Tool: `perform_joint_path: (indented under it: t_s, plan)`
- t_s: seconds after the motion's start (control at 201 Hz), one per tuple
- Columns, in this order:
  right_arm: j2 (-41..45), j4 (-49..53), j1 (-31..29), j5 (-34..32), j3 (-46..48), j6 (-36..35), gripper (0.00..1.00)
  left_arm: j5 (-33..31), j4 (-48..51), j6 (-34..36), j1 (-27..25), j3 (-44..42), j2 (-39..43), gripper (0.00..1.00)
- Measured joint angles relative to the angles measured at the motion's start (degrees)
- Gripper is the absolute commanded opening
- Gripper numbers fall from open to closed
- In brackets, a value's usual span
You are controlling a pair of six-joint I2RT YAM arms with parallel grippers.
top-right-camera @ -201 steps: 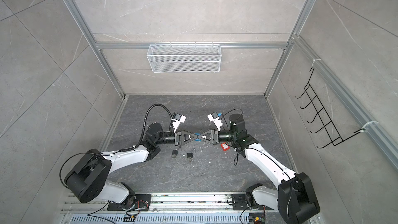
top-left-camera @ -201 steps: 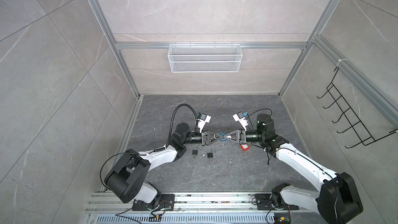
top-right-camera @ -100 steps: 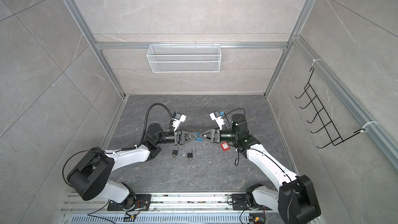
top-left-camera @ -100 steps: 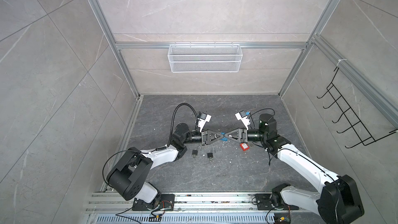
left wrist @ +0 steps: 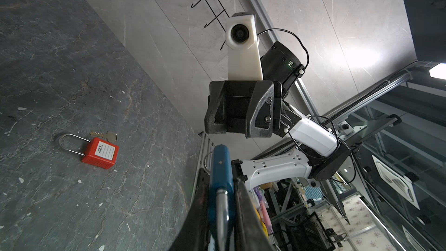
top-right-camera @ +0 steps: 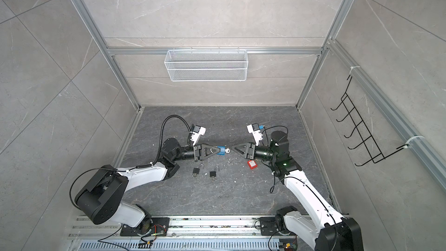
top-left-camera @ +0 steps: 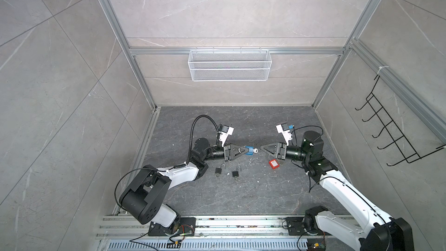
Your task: Lock with the key
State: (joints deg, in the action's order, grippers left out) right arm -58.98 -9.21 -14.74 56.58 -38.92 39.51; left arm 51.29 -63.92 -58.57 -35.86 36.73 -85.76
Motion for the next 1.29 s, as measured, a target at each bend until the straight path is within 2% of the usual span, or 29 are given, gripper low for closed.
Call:
perform_joint_path:
  t_s: [0.065, 0.537, 0.652, 1.294]
  plan:
    - [0.0, 0.0, 0.0, 0.2, 0.1, 0.0, 0.30, 0.0, -0.6, -0.2, 0.0, 0.0, 0.0, 0.00]
    - [-2.4, -1.8, -2.6, 1.9, 0.4, 0.6, 0.29, 0.0, -2.6, -1.7, 0.0, 0.0, -1.1, 0.00]
    - [-3.1, -2.7, -3.2, 1.9, 0.4, 0.7, 0.24, 0.0, -2.8, -2.1, 0.0, 0.0, -1.8, 0.00]
    - [-5.4, -4.6, -4.3, 1.9, 0.4, 1.0, 0.14, 0.1, -3.5, -2.6, 0.0, 0.0, -1.8, 0.00]
